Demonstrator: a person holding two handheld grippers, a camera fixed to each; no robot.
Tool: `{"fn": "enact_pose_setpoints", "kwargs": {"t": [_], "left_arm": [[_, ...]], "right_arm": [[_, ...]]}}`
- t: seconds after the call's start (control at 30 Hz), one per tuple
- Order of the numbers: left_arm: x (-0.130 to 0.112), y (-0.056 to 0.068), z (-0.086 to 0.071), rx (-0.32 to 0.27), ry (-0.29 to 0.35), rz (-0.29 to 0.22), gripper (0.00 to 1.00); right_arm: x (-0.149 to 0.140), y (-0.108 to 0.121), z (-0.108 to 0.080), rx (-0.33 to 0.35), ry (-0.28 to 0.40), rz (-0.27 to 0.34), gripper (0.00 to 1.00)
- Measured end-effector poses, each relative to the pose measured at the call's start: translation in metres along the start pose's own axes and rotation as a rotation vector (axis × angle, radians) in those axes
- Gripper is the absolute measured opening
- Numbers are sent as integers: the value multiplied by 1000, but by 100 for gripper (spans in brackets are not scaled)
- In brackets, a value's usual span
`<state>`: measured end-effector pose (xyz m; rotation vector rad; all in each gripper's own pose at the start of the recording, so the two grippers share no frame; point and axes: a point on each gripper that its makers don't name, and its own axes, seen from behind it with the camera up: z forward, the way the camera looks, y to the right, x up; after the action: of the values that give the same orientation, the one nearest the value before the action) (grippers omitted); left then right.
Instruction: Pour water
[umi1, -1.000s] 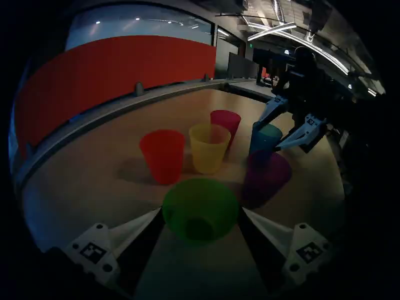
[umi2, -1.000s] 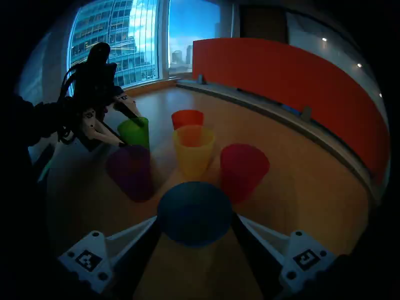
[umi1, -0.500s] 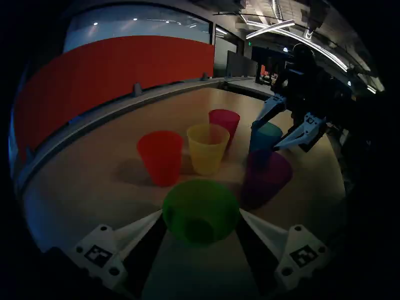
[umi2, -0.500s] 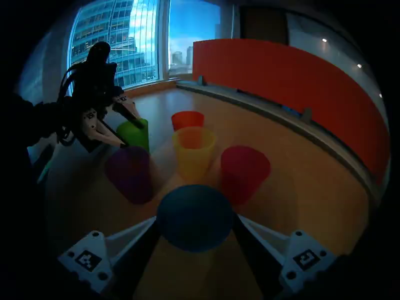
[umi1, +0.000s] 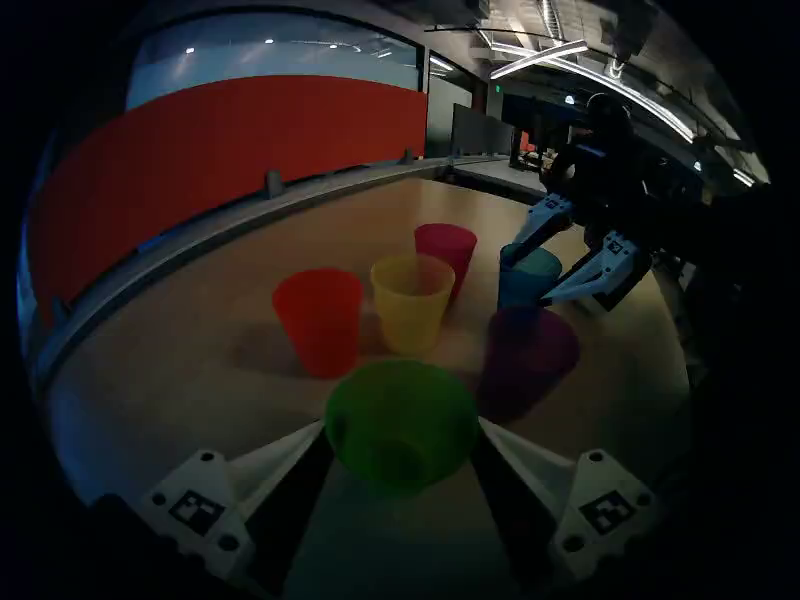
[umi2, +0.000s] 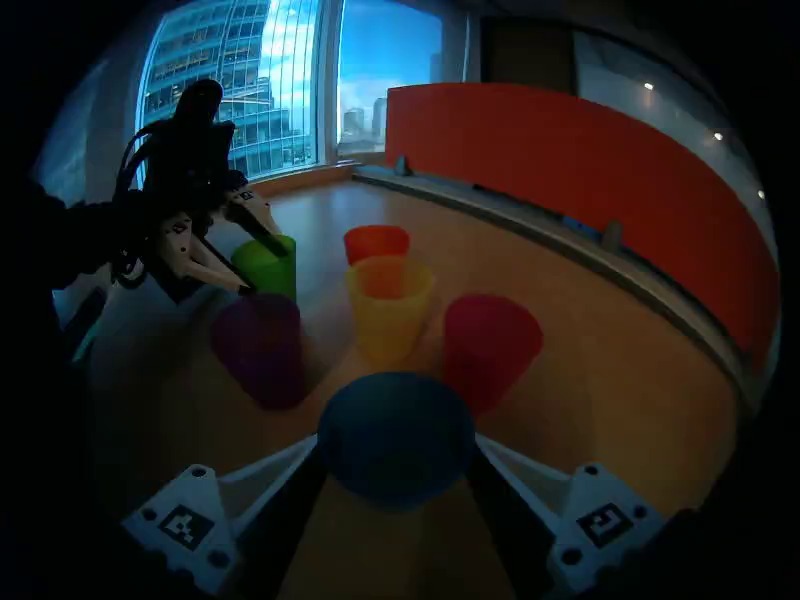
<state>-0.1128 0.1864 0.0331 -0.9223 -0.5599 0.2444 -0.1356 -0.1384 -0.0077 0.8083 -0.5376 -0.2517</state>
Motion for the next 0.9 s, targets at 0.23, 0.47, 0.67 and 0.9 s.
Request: {"fn": "enact_pose_setpoints", "kwargs": {"t": [0.23,0.47,0.67,0.9], "left_arm": [[13,-1,-11,16,38,-7,87],[35,-3,-27,47,100,-14,87],[60,-6,-45,75,169,-11,87],[89,-6,-67,99,255,-5,87]], "right_arm": [[20,4,-10,-17,53,28,90],[46,4,-27,-37,117,32,90],[71,1,-44,-50,177,28,90],[99,0,-61,-68,246,22,90]]}}
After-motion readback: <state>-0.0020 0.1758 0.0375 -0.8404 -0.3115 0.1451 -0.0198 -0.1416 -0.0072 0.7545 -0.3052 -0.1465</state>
